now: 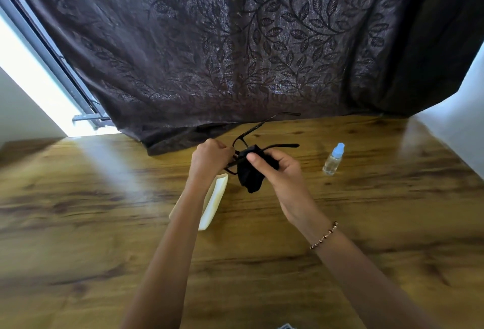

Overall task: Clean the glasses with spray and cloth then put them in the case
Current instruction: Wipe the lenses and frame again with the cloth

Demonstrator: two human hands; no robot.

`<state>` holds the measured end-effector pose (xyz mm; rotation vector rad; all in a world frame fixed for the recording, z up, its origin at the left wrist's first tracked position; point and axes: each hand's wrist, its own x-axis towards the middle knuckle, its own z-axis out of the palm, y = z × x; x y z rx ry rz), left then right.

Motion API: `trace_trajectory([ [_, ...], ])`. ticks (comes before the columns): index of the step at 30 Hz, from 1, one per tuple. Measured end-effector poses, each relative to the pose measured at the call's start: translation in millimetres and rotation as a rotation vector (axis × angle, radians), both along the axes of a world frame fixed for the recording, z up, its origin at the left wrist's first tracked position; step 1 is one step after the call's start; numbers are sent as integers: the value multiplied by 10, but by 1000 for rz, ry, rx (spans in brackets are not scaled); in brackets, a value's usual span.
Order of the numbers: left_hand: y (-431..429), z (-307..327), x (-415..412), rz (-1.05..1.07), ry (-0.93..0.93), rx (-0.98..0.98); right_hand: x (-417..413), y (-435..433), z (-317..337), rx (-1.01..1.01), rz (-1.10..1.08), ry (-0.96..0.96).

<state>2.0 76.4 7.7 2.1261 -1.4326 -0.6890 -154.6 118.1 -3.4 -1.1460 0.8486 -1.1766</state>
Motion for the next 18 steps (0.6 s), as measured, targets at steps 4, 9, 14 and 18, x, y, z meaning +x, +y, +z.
trace_trajectory([
  [4,121,47,87,-88,-37,-193,-97,-109,49,52,-42,-60],
  [9,355,142,201,-466,266,-418,-213,-258,93,135,-26,-226],
  [14,373,144,180,-590,229,-344,-243,-343,115,179,2,-379],
  [18,354,146,161,-552,234,-312,-253,-368,110,190,-13,-341],
])
